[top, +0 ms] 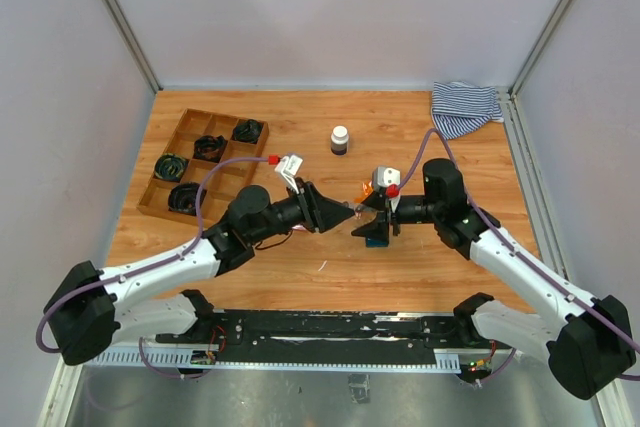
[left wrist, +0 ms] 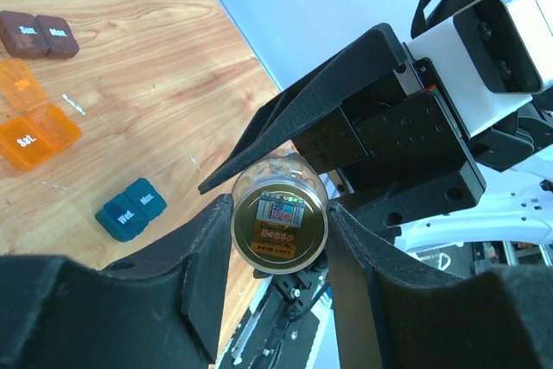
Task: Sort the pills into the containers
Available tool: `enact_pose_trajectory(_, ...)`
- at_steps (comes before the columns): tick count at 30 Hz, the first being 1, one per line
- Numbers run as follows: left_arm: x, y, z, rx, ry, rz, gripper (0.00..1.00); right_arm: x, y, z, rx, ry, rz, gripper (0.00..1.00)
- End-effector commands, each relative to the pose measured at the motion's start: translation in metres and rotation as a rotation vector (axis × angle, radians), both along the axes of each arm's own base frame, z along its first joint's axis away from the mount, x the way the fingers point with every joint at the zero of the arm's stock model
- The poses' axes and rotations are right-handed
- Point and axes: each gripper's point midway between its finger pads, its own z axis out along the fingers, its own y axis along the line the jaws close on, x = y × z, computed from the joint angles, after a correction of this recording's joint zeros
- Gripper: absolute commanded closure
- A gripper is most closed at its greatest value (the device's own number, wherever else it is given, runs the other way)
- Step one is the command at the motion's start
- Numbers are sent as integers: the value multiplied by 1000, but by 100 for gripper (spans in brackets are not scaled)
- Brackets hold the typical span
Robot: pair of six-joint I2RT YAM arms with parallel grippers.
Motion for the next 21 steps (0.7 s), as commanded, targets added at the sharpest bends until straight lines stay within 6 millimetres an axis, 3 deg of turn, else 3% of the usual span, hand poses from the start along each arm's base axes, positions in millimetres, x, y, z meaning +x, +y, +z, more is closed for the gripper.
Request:
enact_pose_trajectory(1,-13,6,39,-99,-102,-25,45,-17,3,11,28,14,97,99)
enact_pose_trajectory(3,-21,10,42,-111,-138,-51,29,-16,1,13,31,16,96,99)
enact_pose_trajectory(6,-36,16,43,-124,-198,-99,17,-20,-4,15,33,3,123,99)
enact_pose_trajectory(12,-56,28,35,-74,-437,-168,8,-36,-11,16,36,-30,221,96)
enact_pose_trajectory(21,-66,41,43,-2,-902,-163,1,-36,-15,14,28,-33,228,99)
